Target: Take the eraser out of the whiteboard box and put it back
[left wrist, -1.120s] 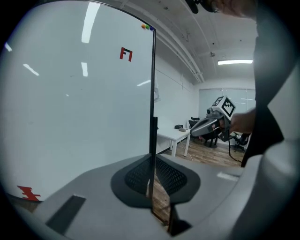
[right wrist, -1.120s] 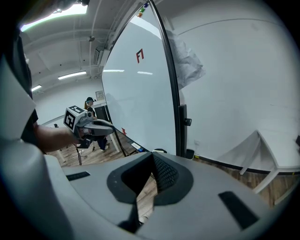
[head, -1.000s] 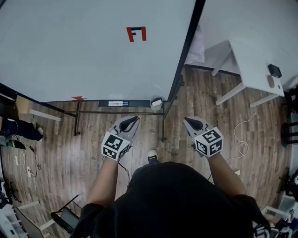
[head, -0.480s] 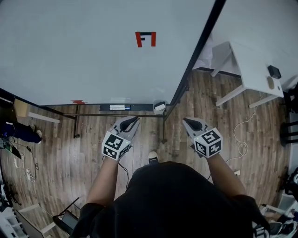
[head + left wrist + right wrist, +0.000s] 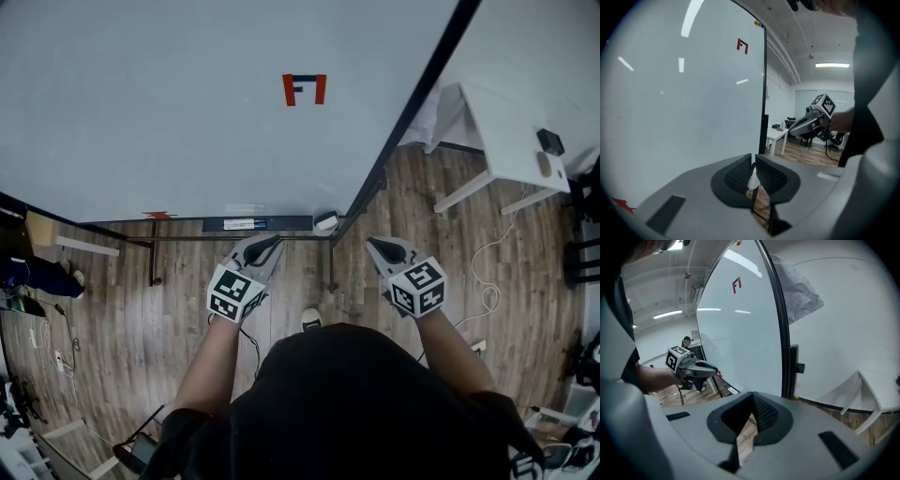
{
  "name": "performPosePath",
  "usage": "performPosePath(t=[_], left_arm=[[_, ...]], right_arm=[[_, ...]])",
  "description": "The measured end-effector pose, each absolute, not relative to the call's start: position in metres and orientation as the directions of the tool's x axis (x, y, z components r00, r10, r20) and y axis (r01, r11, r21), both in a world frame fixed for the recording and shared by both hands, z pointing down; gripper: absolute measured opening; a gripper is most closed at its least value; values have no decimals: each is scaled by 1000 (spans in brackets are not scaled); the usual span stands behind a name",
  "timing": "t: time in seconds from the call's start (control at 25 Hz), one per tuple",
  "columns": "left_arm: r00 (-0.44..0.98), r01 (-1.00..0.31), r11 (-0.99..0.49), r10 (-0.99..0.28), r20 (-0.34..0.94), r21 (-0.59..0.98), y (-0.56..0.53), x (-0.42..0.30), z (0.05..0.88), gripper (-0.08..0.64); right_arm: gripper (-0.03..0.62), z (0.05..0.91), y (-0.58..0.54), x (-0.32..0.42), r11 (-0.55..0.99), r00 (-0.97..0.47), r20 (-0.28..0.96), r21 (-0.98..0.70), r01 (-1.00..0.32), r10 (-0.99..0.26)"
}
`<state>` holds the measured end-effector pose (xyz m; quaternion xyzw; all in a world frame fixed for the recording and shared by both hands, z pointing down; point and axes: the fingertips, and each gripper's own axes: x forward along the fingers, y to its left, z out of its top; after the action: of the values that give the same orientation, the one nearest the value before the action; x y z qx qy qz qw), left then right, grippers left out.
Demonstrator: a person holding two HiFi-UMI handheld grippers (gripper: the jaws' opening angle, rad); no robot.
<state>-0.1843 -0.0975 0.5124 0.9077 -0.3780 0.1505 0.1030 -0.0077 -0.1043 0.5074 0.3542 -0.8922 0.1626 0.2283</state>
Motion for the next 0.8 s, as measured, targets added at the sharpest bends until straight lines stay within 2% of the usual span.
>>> performPosePath(t=[0.8], left_arm=[[711, -671, -737, -611, 348, 77, -96, -192, 513, 37]], right_arm=[[-6, 500, -97, -15, 654, -607, 515, -114, -748, -605]])
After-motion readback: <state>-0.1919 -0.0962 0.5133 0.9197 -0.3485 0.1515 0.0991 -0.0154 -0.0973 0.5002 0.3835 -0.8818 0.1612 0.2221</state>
